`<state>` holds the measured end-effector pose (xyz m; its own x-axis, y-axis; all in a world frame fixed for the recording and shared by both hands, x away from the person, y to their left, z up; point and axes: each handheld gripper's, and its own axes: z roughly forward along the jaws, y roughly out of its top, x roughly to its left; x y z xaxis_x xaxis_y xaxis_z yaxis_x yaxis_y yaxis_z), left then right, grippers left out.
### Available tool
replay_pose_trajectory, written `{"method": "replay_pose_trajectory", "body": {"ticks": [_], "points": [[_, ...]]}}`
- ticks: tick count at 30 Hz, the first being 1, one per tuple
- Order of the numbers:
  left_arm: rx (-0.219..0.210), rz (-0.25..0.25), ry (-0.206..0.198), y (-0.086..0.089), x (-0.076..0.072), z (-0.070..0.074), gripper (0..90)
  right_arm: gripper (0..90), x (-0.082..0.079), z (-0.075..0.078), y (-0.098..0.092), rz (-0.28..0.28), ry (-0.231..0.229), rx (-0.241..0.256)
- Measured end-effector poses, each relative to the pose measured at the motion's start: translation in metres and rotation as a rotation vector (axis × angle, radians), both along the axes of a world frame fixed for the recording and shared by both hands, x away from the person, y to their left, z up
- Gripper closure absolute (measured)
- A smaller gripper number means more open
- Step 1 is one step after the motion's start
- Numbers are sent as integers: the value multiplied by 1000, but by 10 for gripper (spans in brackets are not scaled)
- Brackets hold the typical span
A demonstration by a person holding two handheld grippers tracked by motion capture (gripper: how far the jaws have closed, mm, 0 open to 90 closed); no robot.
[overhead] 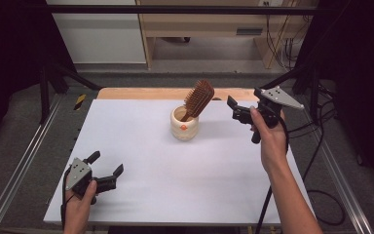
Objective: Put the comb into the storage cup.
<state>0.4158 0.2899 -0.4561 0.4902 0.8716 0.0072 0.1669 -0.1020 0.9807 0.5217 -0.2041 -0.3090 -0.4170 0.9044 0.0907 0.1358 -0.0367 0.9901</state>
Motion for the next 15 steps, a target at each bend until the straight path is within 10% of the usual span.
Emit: {"method": "replay_pose_trajectory", "body": {"ticks": [15], "points": [[-1,-1,0,0,0,0,21,27,-11,-8,-21,-19,8,-2]]}}
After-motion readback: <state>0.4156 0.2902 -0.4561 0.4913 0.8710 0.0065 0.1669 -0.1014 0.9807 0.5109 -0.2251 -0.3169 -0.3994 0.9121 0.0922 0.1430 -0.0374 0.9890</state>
